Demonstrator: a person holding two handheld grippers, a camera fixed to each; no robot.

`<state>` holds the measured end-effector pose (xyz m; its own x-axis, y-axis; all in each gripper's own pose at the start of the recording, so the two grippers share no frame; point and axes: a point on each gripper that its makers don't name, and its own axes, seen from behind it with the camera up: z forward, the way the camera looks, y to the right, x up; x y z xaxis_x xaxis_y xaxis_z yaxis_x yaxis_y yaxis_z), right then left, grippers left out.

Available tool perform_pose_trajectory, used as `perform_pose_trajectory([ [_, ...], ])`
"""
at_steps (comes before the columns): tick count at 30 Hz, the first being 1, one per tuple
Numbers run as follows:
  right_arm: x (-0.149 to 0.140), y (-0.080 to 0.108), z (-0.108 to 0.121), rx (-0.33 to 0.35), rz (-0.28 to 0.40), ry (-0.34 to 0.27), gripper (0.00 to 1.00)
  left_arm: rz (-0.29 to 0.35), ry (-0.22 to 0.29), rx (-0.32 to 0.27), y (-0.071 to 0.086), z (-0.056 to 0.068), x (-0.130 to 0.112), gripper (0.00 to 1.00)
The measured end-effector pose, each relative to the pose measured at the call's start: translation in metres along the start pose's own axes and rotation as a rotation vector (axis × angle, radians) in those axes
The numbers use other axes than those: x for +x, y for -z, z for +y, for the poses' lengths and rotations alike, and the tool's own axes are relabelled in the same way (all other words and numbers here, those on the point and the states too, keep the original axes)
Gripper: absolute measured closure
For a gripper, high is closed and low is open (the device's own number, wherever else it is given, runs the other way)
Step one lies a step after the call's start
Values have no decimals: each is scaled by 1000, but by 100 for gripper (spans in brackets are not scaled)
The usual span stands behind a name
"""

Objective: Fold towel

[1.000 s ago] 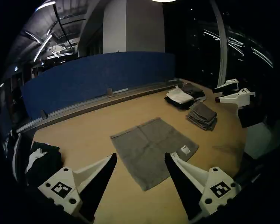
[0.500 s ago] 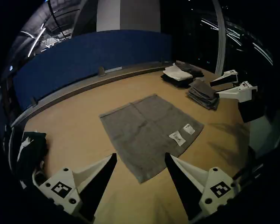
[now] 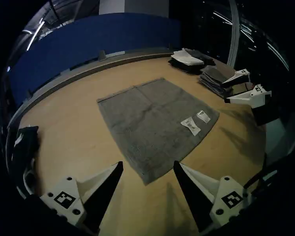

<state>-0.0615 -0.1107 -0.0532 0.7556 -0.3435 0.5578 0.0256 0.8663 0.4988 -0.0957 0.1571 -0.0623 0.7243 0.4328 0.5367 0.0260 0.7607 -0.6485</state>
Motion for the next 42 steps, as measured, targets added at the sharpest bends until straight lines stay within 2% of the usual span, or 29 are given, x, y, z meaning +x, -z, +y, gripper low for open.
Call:
perform_pose_trajectory([
  [3,-7,-6,0,2,-27,5,1,-23,-3,-11,-4,1,-4,4],
  [11,-42,-16,-5,40,-174,36,12,-158,-25,-49,-14,8,-30,8],
  [18,-50,-21,-12,69,-201,48,13,-190,-11,-65,-19,12,-34,16],
  [27,-57,-26,-12,78,-231,34,34,-209,-21,-41,-22,6,-33,25],
  [30,-59,-27,-12,82,-240,20,46,-221,-26,-29,-23,4,-35,28],
  [34,-62,-28,-10,83,-249,2,64,-236,-40,-11,-24,1,-36,47],
  [35,-62,-29,-9,81,-249,-1,66,-238,-43,-7,-24,1,-35,48],
  [38,-63,-29,-8,80,-251,-5,70,-242,-47,-6,-22,1,-35,51],
  [42,-63,-30,-9,81,-251,-7,75,-248,-52,-3,-21,0,-35,69],
])
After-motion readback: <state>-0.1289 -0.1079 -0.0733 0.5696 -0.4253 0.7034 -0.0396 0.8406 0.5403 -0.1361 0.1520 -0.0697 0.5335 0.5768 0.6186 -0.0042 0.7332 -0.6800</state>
